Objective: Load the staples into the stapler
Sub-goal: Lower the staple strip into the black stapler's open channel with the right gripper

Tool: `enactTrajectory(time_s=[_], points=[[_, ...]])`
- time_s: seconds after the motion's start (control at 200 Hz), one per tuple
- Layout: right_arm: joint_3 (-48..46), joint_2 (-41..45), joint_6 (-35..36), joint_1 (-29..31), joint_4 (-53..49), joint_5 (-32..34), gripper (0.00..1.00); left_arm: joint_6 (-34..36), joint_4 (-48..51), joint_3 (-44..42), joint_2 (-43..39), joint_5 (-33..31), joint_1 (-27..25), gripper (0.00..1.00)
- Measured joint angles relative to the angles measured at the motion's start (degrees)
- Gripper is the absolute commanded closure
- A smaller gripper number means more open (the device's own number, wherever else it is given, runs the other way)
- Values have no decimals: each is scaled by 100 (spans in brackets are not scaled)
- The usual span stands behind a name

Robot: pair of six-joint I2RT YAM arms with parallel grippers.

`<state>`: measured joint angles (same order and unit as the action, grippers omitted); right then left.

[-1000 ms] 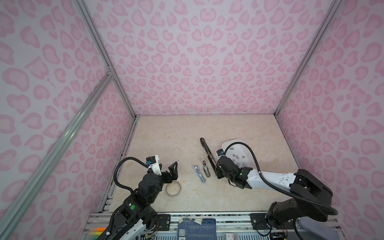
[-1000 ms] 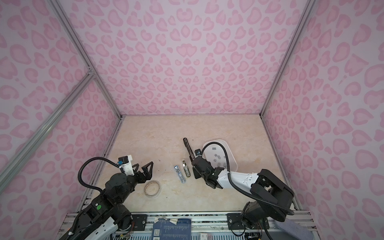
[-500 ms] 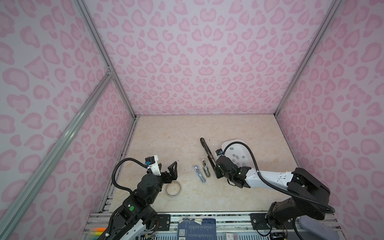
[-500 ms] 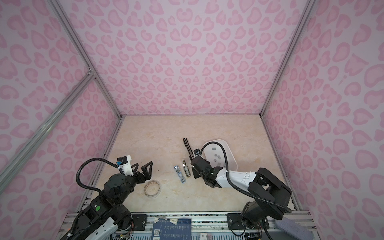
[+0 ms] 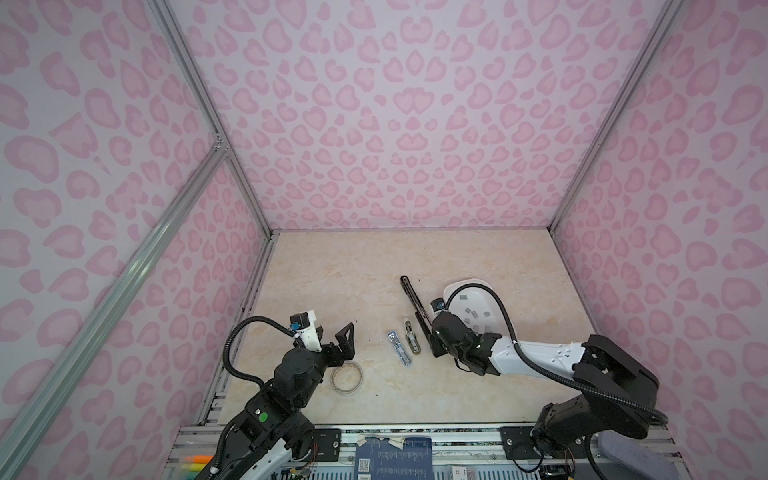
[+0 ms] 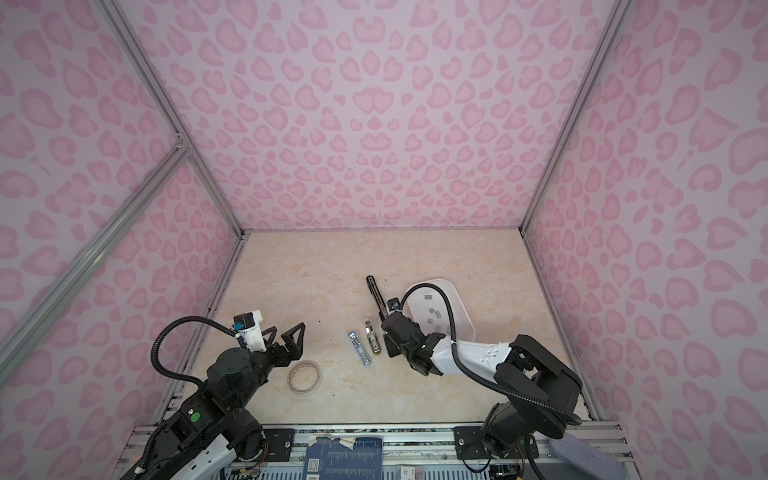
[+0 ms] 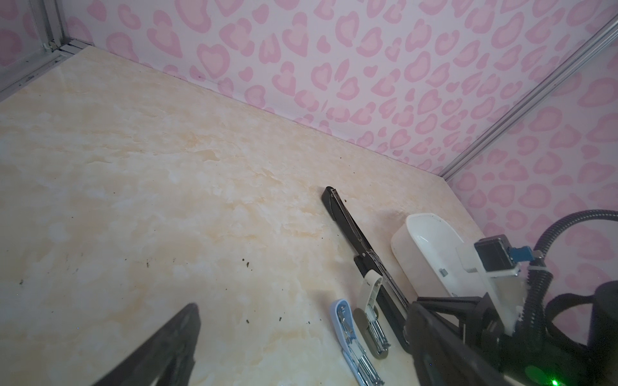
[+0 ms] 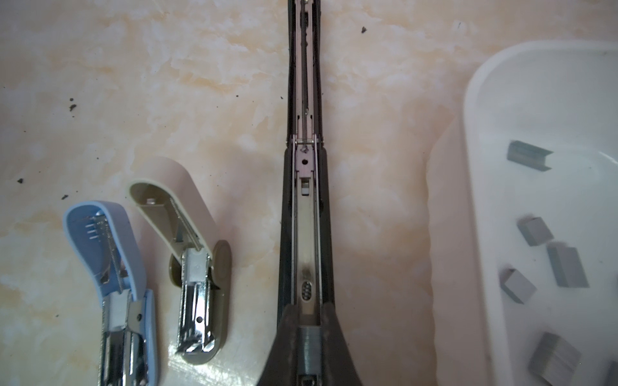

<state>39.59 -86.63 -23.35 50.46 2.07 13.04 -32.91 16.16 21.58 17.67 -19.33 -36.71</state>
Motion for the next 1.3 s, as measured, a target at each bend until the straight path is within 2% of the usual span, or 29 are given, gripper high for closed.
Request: enactTrajectory(time_s=[1.3], points=[[-125,42,-37,-17,26,-170,90,0,-2,-44,-35,-9,0,3]])
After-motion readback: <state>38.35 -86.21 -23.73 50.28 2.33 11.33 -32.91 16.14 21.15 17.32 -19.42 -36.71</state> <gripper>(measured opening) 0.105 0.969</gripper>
